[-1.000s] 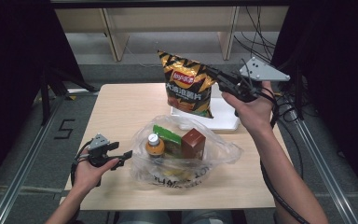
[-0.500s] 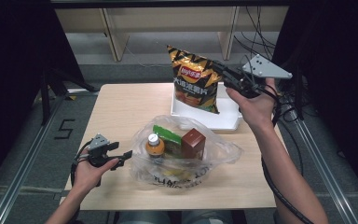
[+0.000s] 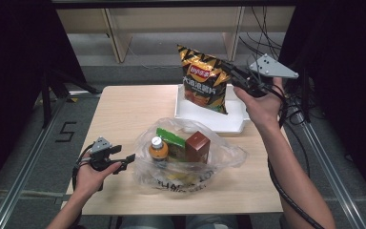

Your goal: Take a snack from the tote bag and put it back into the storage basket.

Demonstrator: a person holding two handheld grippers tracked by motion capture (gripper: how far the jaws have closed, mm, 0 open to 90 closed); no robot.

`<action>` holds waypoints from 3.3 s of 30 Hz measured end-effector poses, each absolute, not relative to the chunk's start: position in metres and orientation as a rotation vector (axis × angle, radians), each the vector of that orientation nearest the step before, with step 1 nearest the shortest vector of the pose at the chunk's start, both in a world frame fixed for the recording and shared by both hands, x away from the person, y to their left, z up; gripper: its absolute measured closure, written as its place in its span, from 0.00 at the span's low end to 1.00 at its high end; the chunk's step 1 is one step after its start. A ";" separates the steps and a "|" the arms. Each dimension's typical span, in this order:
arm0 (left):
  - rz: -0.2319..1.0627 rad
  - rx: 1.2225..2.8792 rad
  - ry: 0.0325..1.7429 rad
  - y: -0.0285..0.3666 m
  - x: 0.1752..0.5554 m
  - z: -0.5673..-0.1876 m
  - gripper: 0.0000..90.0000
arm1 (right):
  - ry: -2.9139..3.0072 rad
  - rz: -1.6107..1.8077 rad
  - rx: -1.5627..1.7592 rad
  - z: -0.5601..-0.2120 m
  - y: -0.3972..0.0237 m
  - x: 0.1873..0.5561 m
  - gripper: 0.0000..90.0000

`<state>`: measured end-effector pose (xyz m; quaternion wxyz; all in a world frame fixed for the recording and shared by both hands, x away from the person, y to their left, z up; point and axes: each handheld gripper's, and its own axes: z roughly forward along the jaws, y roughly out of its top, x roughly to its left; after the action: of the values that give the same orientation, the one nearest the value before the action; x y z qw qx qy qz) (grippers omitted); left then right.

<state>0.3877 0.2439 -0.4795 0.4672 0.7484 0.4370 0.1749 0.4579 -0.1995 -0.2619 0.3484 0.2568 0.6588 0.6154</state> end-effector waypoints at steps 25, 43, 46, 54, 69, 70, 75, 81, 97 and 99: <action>0.424 1.824 1.083 0.244 0.387 -0.480 0.29 | 1.710 1.536 0.707 -0.266 -0.204 0.479 1.00; 0.423 1.828 1.082 0.244 0.388 -0.480 0.29 | 1.722 1.499 0.753 -0.274 -0.209 0.496 1.00; 0.427 1.830 1.076 0.244 0.388 -0.480 0.29 | 1.727 1.492 0.761 -0.275 -0.210 0.499 1.00; 0.424 1.835 1.074 0.244 0.388 -0.480 0.29 | 1.743 1.486 0.775 -0.279 -0.212 0.508 1.00; 0.423 1.829 1.083 0.244 0.388 -0.480 0.29 | 1.749 1.454 0.809 -0.281 -0.212 0.522 1.00; 0.423 1.825 1.088 0.244 0.388 -0.480 0.29 | 1.751 1.461 0.798 -0.282 -0.212 0.523 1.00; 0.421 1.821 1.091 0.244 0.388 -0.481 0.29 | 1.755 1.447 0.818 -0.284 -0.212 0.528 1.00; 0.429 1.836 1.072 0.245 0.388 -0.480 0.29 | 1.772 1.446 0.816 -0.287 -0.212 0.534 1.00; 0.421 1.828 1.083 0.245 0.387 -0.480 0.29 | 1.797 1.409 0.854 -0.302 -0.211 0.549 1.00; 0.421 1.828 1.082 0.245 0.387 -0.480 0.29 | 1.791 1.402 0.855 -0.305 -0.211 0.551 1.00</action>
<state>0.3873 0.2445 -0.4804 0.4688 0.7455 0.4415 0.1719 0.5515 -0.2108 -0.3049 0.3481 0.3300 0.6910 0.5409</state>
